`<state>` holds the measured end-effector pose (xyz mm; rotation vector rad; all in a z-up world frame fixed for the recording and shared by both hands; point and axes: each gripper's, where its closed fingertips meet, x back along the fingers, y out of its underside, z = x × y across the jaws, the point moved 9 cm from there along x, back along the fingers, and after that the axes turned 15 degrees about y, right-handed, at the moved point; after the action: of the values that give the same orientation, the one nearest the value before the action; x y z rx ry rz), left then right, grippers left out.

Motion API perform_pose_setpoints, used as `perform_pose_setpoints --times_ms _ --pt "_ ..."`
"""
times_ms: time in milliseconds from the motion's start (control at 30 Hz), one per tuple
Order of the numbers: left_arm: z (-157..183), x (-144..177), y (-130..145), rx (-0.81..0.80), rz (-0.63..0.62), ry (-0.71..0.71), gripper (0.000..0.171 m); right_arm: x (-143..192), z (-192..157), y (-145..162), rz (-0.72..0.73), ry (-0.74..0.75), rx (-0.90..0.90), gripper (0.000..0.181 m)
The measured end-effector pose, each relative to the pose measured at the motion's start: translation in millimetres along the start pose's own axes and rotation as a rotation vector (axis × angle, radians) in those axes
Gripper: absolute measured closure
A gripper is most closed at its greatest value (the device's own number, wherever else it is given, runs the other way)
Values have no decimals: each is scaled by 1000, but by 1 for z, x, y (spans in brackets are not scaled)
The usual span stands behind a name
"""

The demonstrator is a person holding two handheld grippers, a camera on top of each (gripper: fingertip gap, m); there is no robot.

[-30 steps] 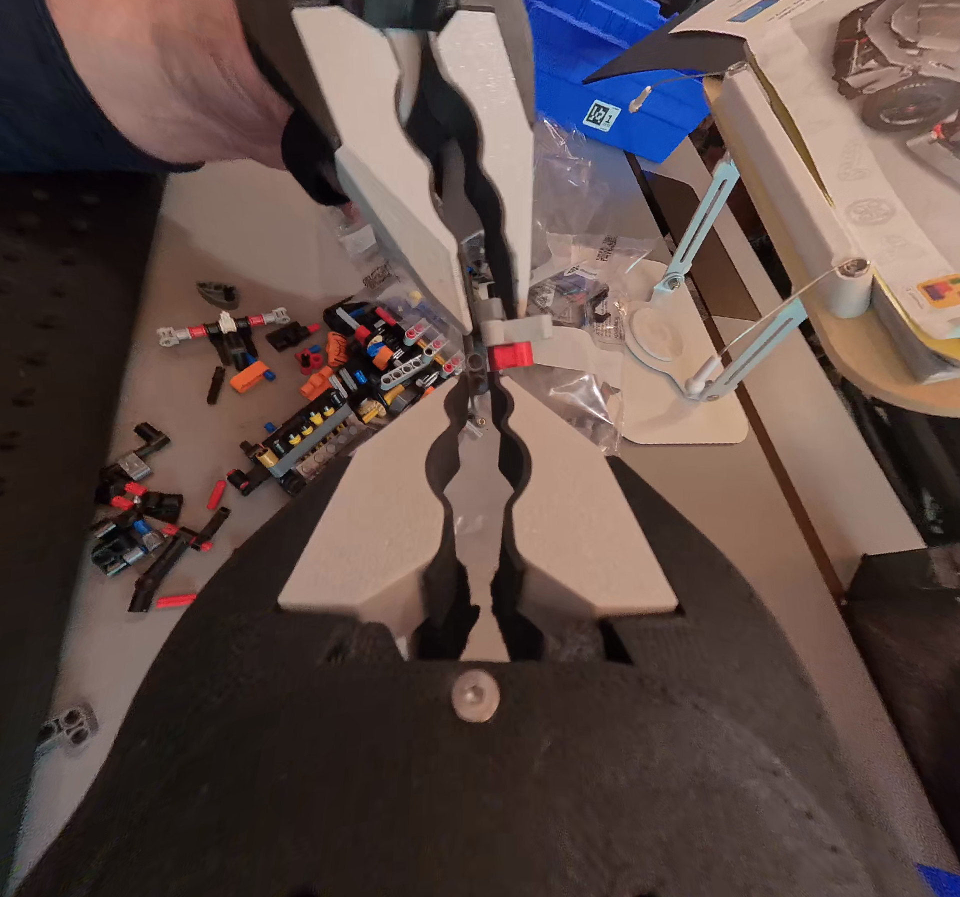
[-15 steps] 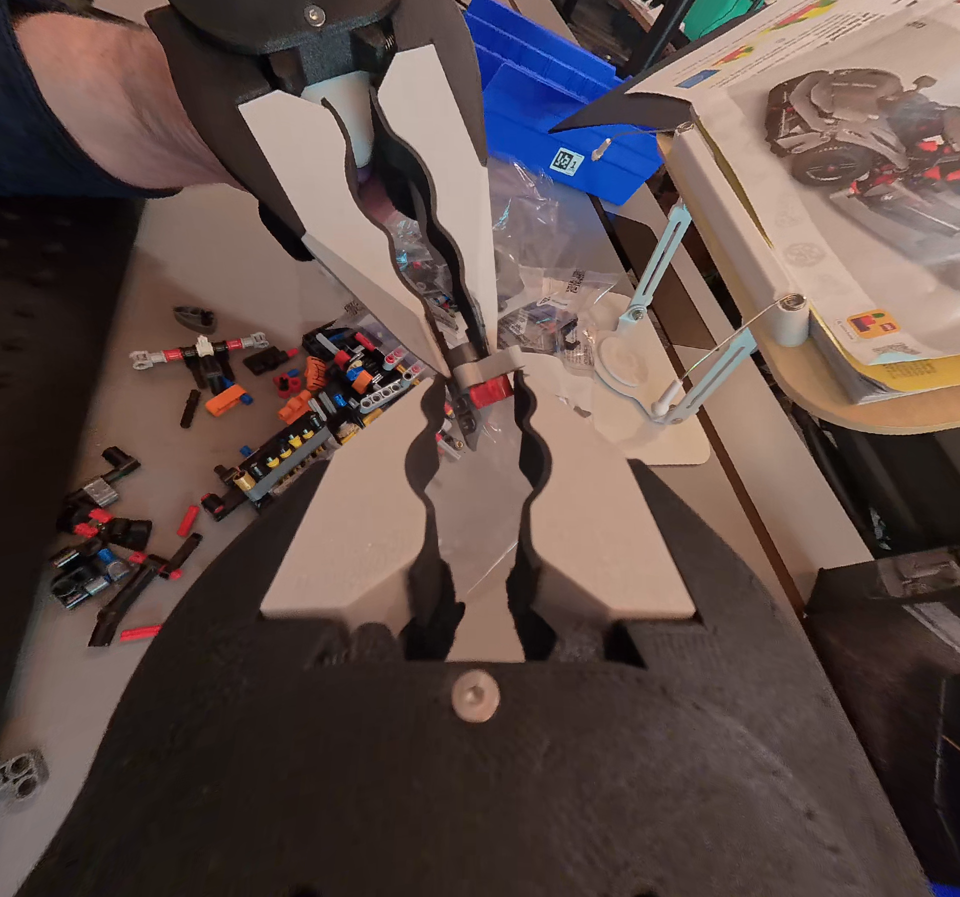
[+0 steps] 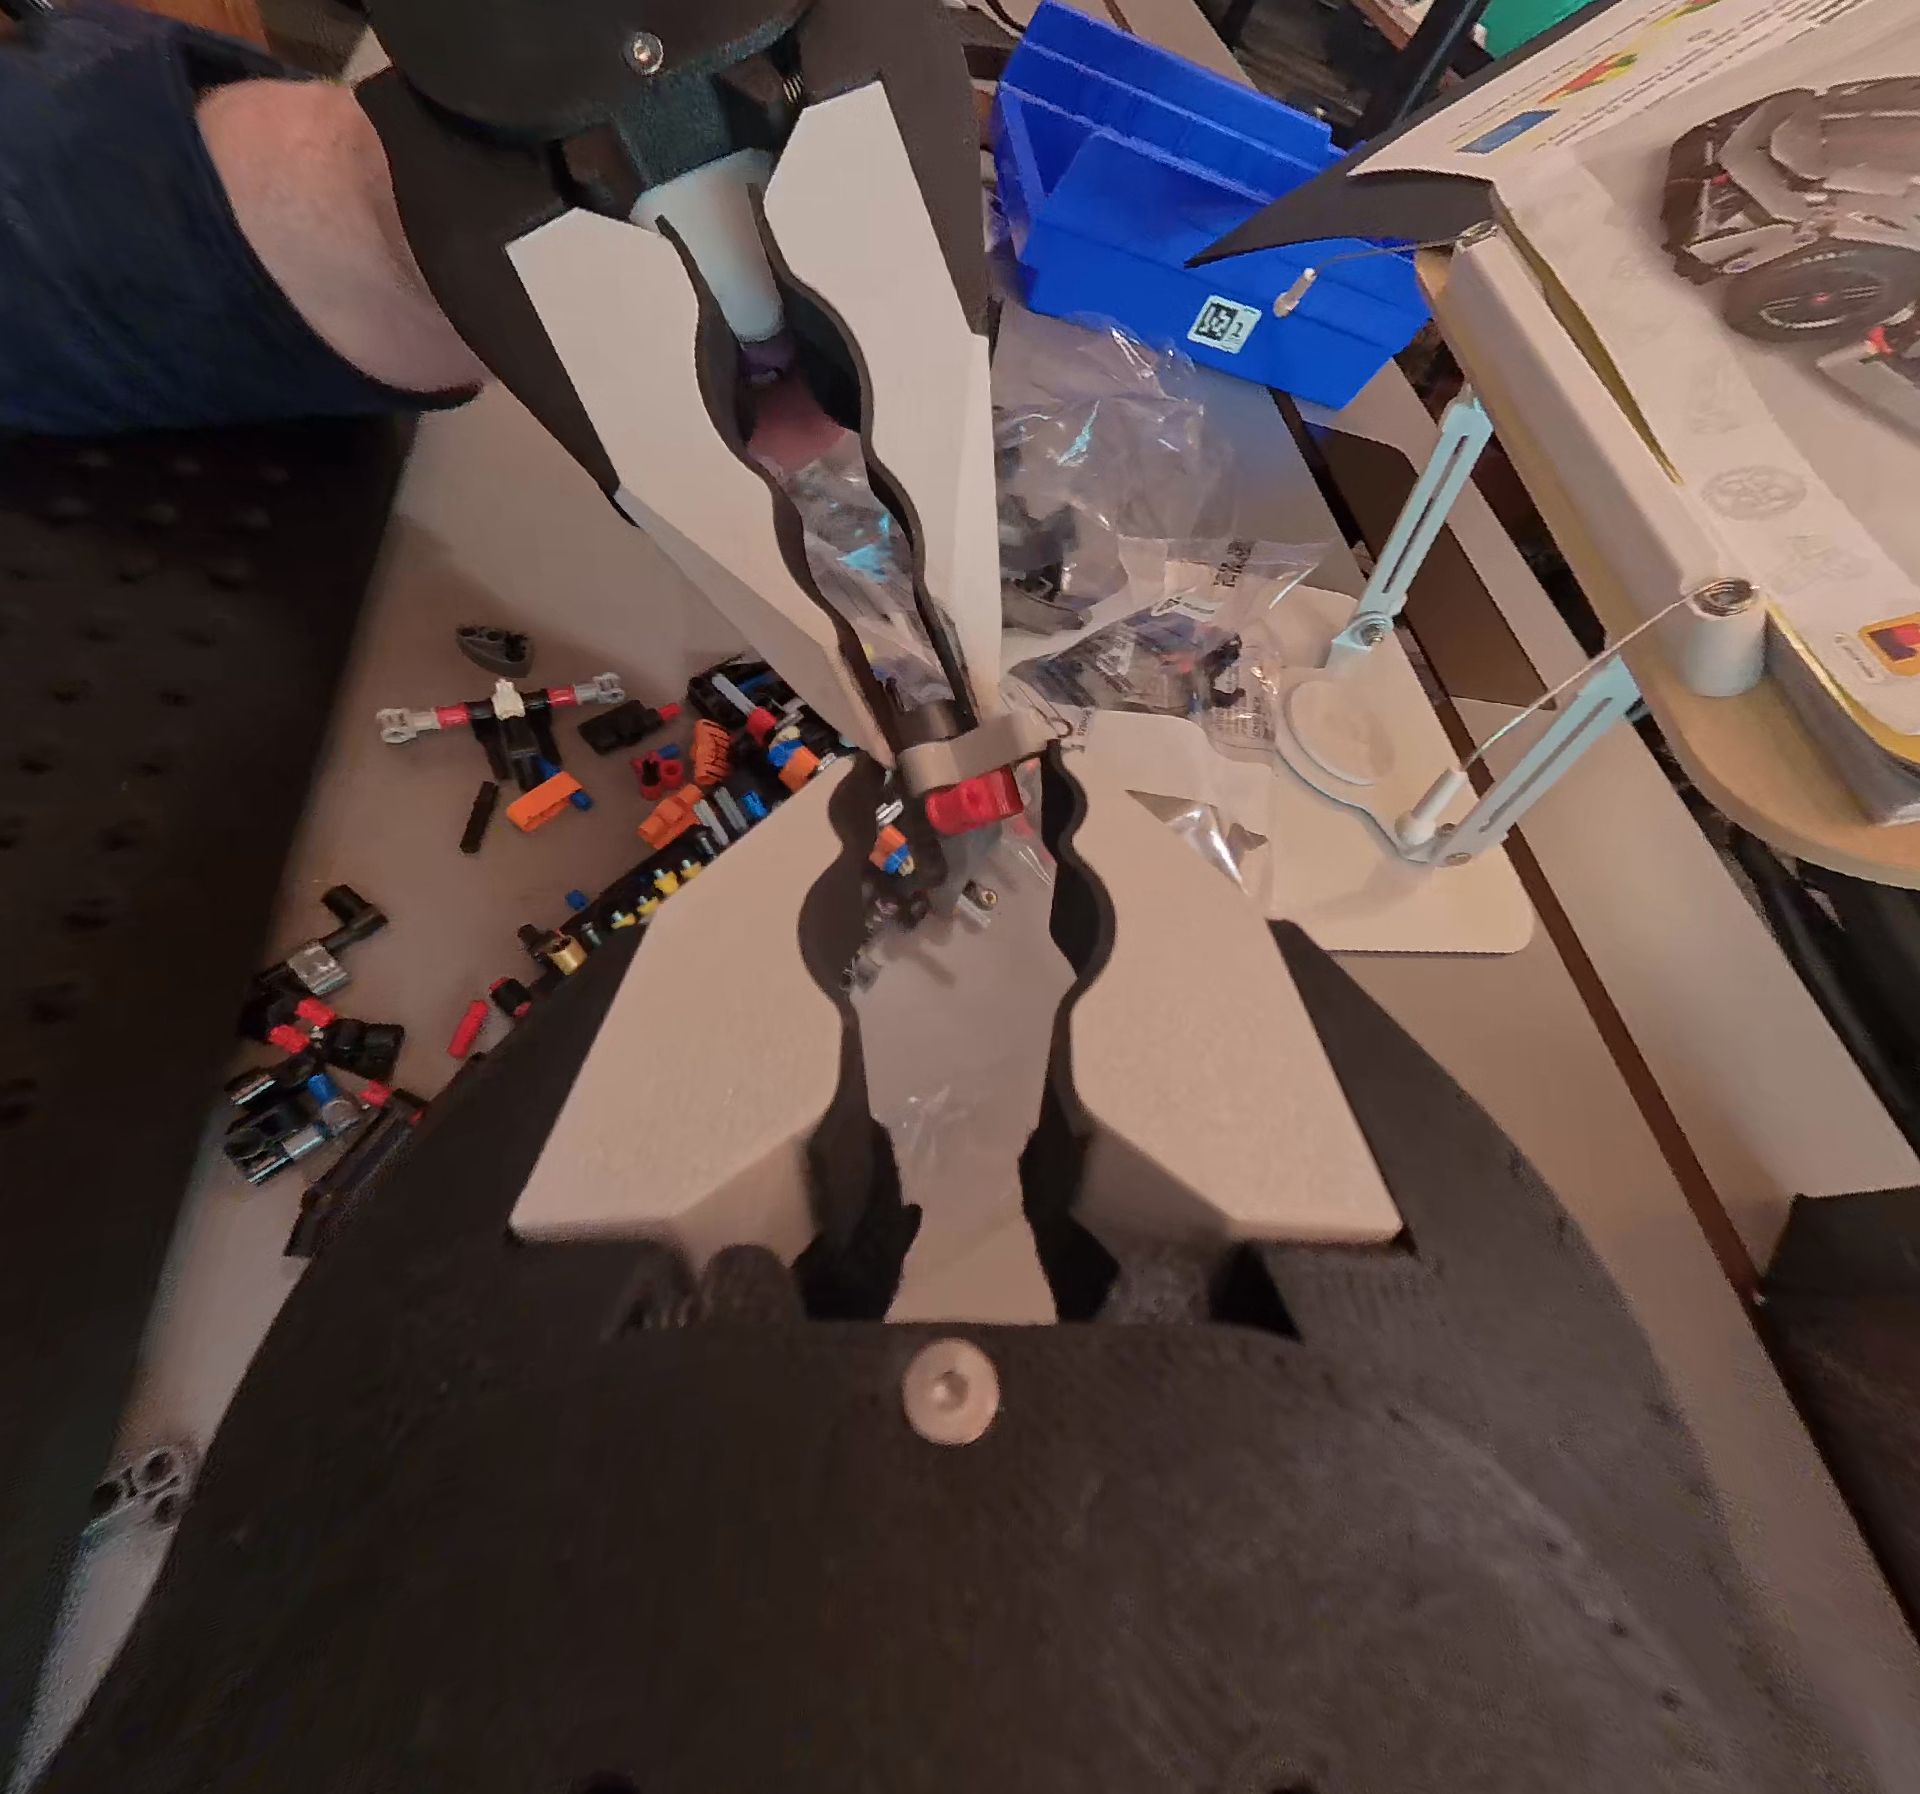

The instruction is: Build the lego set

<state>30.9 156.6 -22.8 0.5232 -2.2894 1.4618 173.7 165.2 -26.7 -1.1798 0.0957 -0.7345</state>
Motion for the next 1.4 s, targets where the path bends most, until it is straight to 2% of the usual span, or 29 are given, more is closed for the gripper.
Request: perform_pose_setpoints --times_ms 233,433,767,1033,1267,1400 --pt "2 6 -5 -3 79 37 163 7 2 -3 77 -90 -98 155" --pt "-3 13 -7 55 194 62 163 9 5 -6 158 -155 -209 162" --pt "-10 15 -2 150 248 87 162 11 3 -11 141 -36 -104 164" --pt "-17 13 4 295 328 136 163 12 -1 -18 83 78 10 164" --pt "-24 13 11 418 388 180 171 9 -5 -19 45 172 113 166" --pt "-25 9 15 406 358 163 171 4 1 -11 46 118 21 165"
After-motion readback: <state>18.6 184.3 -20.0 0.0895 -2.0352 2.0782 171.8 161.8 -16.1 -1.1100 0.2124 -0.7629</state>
